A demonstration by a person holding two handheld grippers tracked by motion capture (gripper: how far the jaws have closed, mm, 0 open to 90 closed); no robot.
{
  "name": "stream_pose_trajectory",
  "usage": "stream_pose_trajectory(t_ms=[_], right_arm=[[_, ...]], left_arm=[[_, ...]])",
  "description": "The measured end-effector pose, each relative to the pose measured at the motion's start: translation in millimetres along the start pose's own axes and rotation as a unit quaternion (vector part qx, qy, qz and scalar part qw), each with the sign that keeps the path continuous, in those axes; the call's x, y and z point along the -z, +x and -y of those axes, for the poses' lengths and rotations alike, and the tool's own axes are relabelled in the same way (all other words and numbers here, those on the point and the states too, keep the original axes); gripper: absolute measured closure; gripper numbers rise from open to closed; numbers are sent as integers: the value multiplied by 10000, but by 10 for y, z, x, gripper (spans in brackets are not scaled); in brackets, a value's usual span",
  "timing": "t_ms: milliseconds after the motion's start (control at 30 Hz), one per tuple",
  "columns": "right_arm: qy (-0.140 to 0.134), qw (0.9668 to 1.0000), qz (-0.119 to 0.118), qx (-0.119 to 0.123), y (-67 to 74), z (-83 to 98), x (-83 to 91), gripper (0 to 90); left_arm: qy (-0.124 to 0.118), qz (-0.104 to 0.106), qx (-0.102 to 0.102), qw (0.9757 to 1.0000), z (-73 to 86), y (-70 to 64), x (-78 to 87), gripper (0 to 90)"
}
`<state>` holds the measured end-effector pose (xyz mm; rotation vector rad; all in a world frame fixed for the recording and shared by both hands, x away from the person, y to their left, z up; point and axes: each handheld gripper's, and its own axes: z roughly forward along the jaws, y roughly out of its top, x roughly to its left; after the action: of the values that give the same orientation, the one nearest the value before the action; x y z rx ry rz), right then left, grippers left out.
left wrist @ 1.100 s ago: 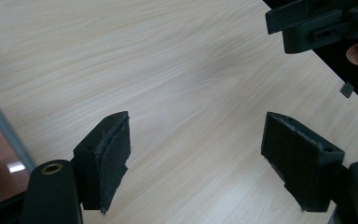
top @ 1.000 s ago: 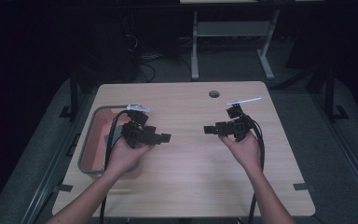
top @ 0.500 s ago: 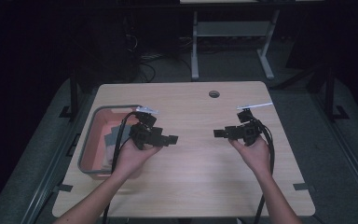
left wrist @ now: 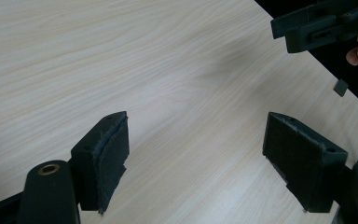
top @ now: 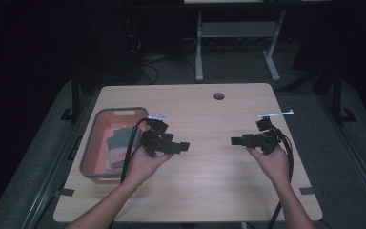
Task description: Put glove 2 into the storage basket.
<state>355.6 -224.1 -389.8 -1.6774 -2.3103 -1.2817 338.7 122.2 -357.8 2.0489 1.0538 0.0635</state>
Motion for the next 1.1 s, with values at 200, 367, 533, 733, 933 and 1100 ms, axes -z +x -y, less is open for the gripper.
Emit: stream_pose_trajectory(t_ms=[200,367,533,733,933,1100], right_arm=[[-1,9999,42,-93,-116,107,48,343],[11,9998,67,-182,-186,186,75,343],[32,9997,89,-236,-264,278,93,341],[19,9993,112,-350,-354,372,117,338],[24,9992,121,-384,-400,439,135,336],[29,9992,133,-376,-418,496,150,336]], left_arm=[[15,56,-18,10000,47,-42,-73,229],[13,82,-11,10000,91,-67,-119,228],[5,106,-27,9999,124,-78,-141,226],[-45,101,27,9999,180,-98,-180,226],[-53,154,33,9999,241,-124,-236,226],[-26,167,39,9998,289,-132,-279,225]])
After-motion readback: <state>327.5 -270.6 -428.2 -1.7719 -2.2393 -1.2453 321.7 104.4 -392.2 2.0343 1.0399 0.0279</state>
